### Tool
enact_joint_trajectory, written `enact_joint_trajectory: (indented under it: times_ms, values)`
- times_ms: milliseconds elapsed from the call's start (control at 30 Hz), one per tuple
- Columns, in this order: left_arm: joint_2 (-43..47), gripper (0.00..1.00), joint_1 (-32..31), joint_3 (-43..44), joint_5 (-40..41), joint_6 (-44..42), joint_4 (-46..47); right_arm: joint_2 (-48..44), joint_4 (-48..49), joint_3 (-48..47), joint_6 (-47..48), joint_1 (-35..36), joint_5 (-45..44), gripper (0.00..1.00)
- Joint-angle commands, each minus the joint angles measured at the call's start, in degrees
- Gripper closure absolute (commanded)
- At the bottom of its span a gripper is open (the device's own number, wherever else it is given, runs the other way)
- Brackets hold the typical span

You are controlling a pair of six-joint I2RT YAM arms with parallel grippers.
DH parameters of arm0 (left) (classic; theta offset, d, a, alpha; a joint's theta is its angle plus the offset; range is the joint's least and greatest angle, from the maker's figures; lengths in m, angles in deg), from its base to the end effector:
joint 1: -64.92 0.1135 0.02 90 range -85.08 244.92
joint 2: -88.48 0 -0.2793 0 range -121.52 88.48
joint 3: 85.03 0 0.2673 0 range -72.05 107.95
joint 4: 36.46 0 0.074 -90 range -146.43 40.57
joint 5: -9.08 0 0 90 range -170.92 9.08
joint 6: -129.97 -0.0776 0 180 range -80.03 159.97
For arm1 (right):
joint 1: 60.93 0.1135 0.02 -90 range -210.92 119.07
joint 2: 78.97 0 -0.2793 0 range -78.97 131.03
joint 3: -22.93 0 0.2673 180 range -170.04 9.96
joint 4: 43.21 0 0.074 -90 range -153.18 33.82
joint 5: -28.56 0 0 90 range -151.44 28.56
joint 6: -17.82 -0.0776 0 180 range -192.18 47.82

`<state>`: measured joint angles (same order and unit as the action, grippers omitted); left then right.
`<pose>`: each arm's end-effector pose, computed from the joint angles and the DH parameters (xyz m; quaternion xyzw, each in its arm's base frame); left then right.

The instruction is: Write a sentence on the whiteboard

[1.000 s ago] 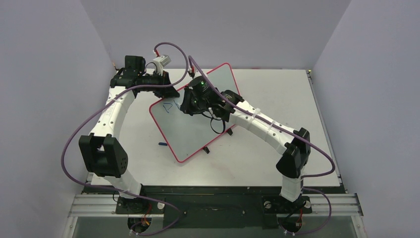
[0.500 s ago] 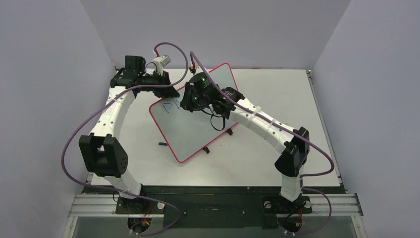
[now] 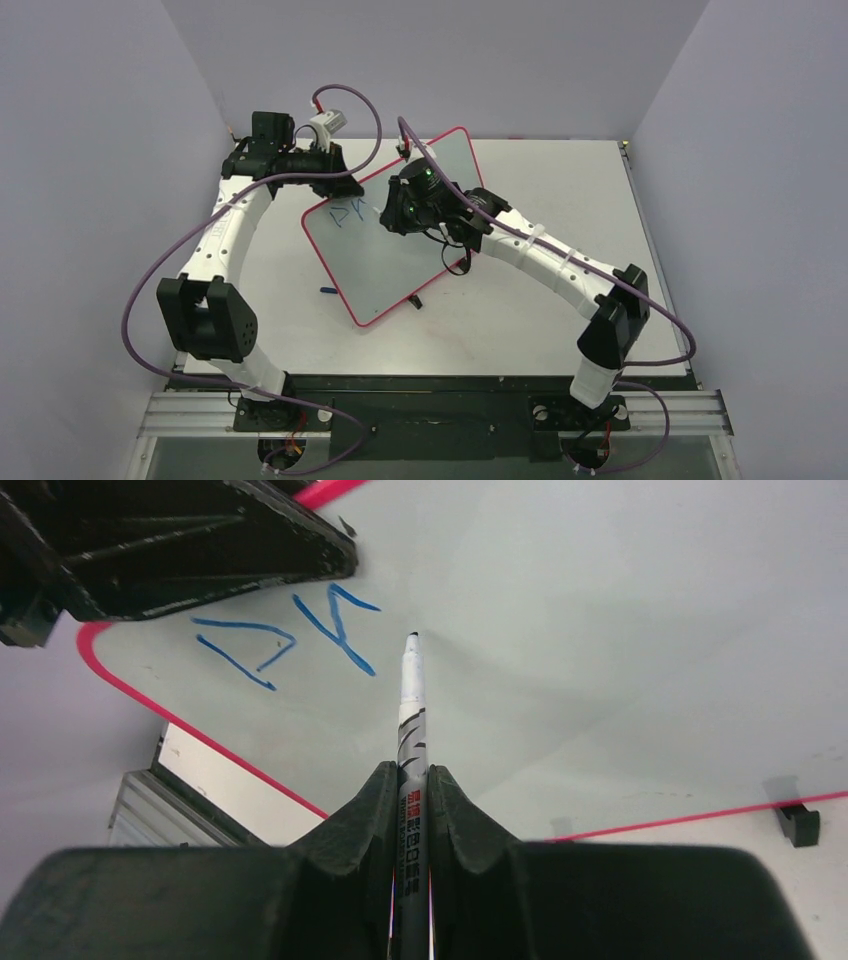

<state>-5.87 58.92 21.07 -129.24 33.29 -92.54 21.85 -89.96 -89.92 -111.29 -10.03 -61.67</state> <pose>0.3845 -0.0987 0.3587 0.2507 0.8182 -0.3751 0.3563 0.2894 0.3556 0.3572 -0.0901 0.8813 0.3268 0.3293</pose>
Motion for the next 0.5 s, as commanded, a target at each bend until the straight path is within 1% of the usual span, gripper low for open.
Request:
enact_joint_trajectory:
  times_ms: [0, 67, 167, 300, 467]
  values:
    - [5.06, 1.0, 0.42, 1.09, -0.29, -2.05, 6.07, -5.67, 3.4, 3.54, 1.76, -0.92, -2.31, 1.0]
    - [5.32, 1.0, 0.38, 0.88, -0.25, -1.98, 6.29, -6.38, 3.59, 4.93, 0.69, -1.65, -1.55, 1.0]
    - [5.63, 1.0, 0.37, 0.71, -0.39, -1.94, 6.57, -6.58, 4.21, 5.35, -0.7, -2.56, 2.31, 1.0]
    - [5.9, 1.0, 0.38, 0.57, -0.86, -1.77, 7.07, -6.26, 4.25, 3.98, -1.38, -2.84, 4.56, 1.0]
    - [6.42, 1.0, 0.33, 0.25, -0.94, -1.69, 7.36, -4.65, 4.25, 1.35, -2.2, -2.87, 5.26, 1.0]
